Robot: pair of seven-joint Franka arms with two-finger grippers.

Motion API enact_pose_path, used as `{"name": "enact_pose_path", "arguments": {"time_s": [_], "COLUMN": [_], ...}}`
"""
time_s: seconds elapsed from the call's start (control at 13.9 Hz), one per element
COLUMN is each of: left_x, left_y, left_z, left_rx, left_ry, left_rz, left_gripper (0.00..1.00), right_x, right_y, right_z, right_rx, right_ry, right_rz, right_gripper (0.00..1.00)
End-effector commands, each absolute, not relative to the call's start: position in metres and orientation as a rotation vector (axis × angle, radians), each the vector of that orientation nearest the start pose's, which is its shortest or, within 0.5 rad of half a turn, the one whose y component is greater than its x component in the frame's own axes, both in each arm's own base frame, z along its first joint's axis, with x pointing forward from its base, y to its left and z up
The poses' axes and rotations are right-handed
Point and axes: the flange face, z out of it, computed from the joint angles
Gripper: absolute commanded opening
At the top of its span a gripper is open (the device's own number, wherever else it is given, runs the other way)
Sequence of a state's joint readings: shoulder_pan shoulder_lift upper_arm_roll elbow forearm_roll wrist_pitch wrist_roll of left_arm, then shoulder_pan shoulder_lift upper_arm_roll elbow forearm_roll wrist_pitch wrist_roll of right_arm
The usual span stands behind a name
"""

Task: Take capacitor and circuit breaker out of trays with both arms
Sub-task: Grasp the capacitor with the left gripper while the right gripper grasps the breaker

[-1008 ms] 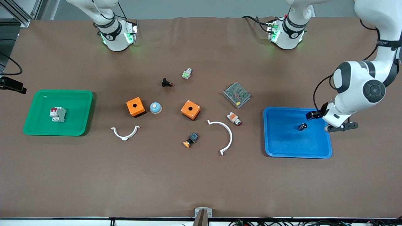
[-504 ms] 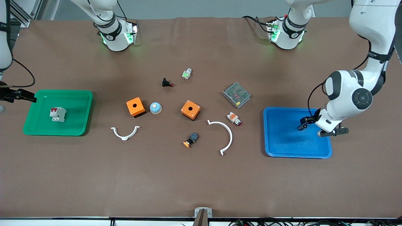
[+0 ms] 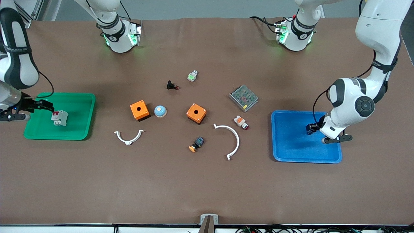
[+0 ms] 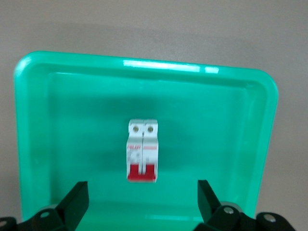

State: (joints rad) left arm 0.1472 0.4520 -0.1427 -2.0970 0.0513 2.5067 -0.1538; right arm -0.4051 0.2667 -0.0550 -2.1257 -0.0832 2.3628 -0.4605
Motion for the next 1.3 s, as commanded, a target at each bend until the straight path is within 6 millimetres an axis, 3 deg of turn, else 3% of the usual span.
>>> {"name": "enact_pose_path", "arguments": {"time_s": [0.0, 0.14, 0.22, 0.43, 0.65, 0.94, 1.22], "left_x": [0.582, 0.582, 0.584, 0.585, 0.583, 0.578, 0.568], "left_y": [0.001, -0.001, -0.001, -0.002, -0.014, -0.066, -0.149], "left_z": [0.193, 0.201, 0.212, 0.257, 0.308, 0.347, 0.359], "left_rx": [-3.172, -3.171, -3.169, -3.155, -3.144, -3.144, -3.139], "left_ry": [-0.216, -0.208, -0.207, -0.182, -0.153, -0.150, -0.353], "left_rz": [0.046, 0.032, 0.010, 0.007, 0.027, 0.067, 0.118], "left_gripper": [0.35, 0.06, 0.01, 0.00, 0.00, 0.00, 0.00], "right_x": [0.513, 0.511, 0.510, 0.508, 0.509, 0.510, 0.513], "right_y": [-0.263, -0.264, -0.265, -0.265, -0.262, -0.261, -0.257], "right_z": [0.245, 0.230, 0.227, 0.224, 0.223, 0.224, 0.234], "right_rx": [-3.198, -3.192, -3.188, -3.182, -3.177, -3.176, -3.172], "right_ry": [-0.131, -0.137, -0.128, -0.130, -0.128, -0.126, -0.132], "right_rz": [0.080, 0.092, 0.097, 0.115, 0.121, 0.117, 0.135], "right_gripper": [1.00, 0.97, 0.94, 0.80, 0.58, 0.31, 0.26]}}
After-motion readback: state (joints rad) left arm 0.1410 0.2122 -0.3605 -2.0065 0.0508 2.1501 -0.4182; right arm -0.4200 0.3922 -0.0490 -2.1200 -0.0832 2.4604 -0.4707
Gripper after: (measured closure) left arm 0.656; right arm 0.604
